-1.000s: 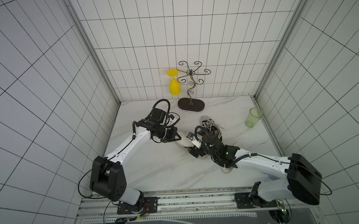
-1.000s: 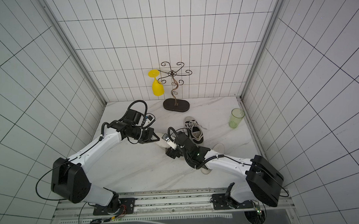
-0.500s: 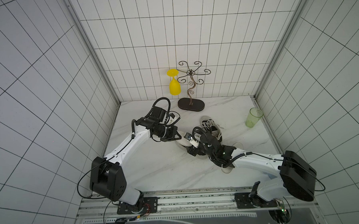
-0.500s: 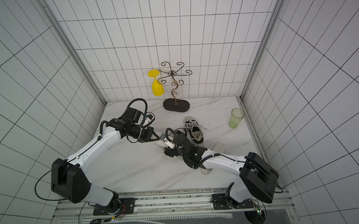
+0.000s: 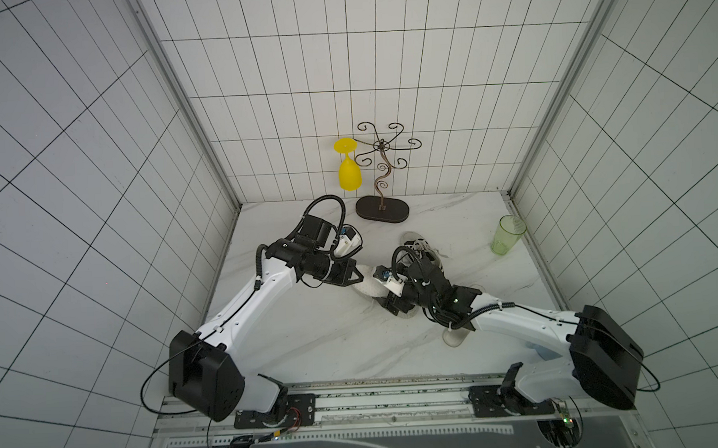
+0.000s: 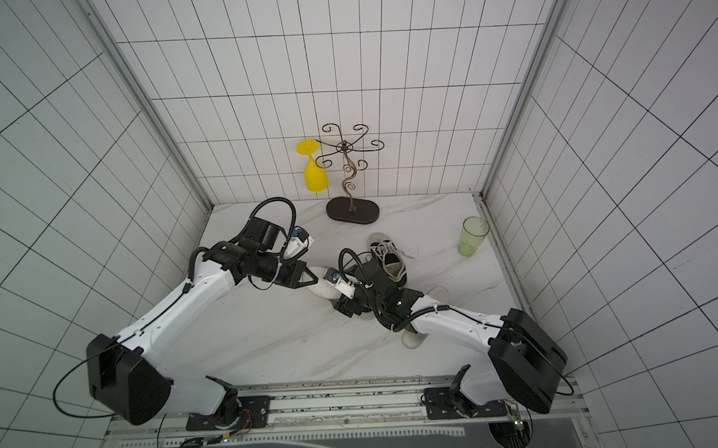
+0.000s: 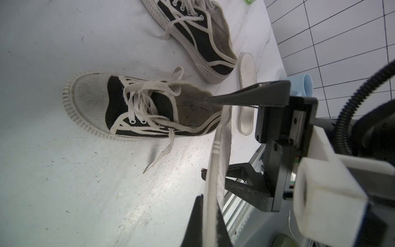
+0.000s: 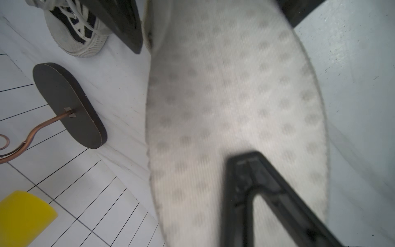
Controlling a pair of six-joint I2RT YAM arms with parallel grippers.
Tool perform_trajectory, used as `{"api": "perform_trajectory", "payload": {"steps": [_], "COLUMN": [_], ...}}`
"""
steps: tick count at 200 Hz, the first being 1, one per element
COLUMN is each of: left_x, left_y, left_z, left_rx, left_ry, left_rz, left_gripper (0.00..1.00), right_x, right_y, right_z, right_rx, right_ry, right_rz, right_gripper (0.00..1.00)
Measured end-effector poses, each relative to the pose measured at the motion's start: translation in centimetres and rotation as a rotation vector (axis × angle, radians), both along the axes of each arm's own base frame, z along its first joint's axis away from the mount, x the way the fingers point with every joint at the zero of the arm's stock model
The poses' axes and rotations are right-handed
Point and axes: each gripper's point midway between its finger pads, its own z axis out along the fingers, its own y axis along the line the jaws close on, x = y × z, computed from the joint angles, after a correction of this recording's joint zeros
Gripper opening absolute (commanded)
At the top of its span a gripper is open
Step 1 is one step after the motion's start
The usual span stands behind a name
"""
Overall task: Insert the insole into the shoe
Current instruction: Pick up the insole from the center of the board.
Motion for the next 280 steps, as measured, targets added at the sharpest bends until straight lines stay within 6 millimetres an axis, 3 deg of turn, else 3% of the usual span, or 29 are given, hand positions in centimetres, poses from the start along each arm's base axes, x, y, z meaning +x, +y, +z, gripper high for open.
{"api": "perform_trajectory", "payload": {"steps": [27,81,209,280], "left_x": [-0.5,-0.2,0.4,0.9], "left_y": [0.0,-0.1,-0.4,0.3], "left_z": [0.5,-0.9,-1.8,-0.3], "left_rx": [-0.017,-0.007,-0.052,-0.112], "left_ry": [-0.026,0.016,0.116,0.162], "left_rz": [-0.016,-0.002,0.027,0.050], "left_gripper": [0.00,0.00,0.00,0.00], "right_x": [-0.4,-0.7,-1.5,-1.5], "right_y": [0.1,-0.1,0.5,0.7], "right_z": [-0.2,-0.2,0.3,0.3], "right_rx": [0.019,0.018,0.021,-0.008], "right_ry": [0.042,0.061,0.037,-0.013], "right_rz": [0.024,0.031,0.079,0.096], "right_gripper": [0.81,0.84,0.82,0.87]}}
